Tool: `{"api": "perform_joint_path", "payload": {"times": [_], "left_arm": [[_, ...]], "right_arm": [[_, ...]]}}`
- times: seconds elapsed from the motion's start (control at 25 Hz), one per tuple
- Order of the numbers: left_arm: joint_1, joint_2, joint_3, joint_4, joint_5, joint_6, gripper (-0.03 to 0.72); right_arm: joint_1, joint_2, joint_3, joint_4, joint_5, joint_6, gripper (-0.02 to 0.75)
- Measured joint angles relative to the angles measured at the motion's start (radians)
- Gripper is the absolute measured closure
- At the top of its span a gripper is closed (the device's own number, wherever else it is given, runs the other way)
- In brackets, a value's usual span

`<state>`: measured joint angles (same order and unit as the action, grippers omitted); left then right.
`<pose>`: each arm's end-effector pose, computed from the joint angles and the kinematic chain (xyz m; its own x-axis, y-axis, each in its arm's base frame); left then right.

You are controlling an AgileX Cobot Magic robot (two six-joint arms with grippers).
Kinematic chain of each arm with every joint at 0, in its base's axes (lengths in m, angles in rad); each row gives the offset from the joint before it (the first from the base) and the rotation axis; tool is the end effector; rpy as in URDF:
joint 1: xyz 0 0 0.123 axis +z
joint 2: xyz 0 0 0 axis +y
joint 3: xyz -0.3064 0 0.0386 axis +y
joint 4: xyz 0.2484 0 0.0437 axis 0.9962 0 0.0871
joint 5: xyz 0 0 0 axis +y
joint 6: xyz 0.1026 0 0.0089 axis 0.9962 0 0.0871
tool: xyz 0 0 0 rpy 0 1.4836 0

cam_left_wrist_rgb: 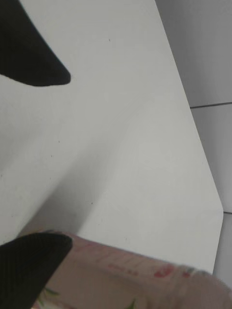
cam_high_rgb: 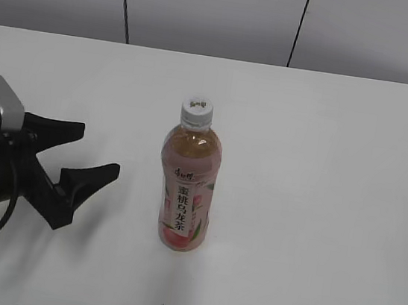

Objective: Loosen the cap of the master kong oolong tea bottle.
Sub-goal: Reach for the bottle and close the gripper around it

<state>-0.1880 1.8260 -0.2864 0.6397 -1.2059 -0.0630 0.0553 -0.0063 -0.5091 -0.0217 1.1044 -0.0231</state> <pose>0.2320 -0.1026 0.1354 -0.1769 0.1987 -0.9640 0.7226 0.6912 0.0098 -0.0217 -0.0032 0.2705 -0.4787 -0.0594 -0.8760 -0.0540 0.9978 -0.0381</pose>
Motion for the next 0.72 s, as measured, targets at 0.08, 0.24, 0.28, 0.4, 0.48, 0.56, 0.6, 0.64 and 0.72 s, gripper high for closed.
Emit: {"api": "perform_joint_path", "payload": {"times": [0.08, 0.24, 0.28, 0.4, 0.48, 0.56, 0.6, 0.64, 0.72], "left_arm": [[0.000, 0.000, 0.000, 0.043, 0.000, -0.001, 0.123], [0.000, 0.000, 0.000, 0.122, 0.000, -0.002, 0.096], [0.000, 0.000, 0.000, 0.138, 0.000, -0.006, 0.081], [0.000, 0.000, 0.000, 0.177, 0.000, -0.025, 0.059], [0.000, 0.000, 0.000, 0.191, 0.000, -0.045, 0.057], [0.000, 0.000, 0.000, 0.198, 0.000, -0.061, 0.055], [0.000, 0.000, 0.000, 0.202, 0.000, -0.066, 0.055], [0.000, 0.000, -0.001, 0.210, 0.000, -0.069, 0.055], [0.000, -0.001, -0.009, 0.238, 0.000, -0.081, 0.055]], "right_arm": [[0.000, 0.000, 0.000, 0.000, 0.000, 0.000, 0.309], [0.000, 0.000, 0.000, 0.000, 0.000, 0.000, 0.309], [0.000, 0.000, 0.000, 0.000, 0.000, 0.000, 0.309], [0.000, 0.000, 0.000, 0.000, 0.000, 0.000, 0.309], [0.000, 0.000, 0.000, 0.000, 0.000, 0.000, 0.309], [0.000, 0.000, 0.000, 0.000, 0.000, 0.000, 0.309], [0.000, 0.000, 0.000, 0.000, 0.000, 0.000, 0.309], [0.000, 0.000, 0.000, 0.000, 0.000, 0.000, 0.309], [0.000, 0.000, 0.000, 0.000, 0.000, 0.000, 0.309]]}}
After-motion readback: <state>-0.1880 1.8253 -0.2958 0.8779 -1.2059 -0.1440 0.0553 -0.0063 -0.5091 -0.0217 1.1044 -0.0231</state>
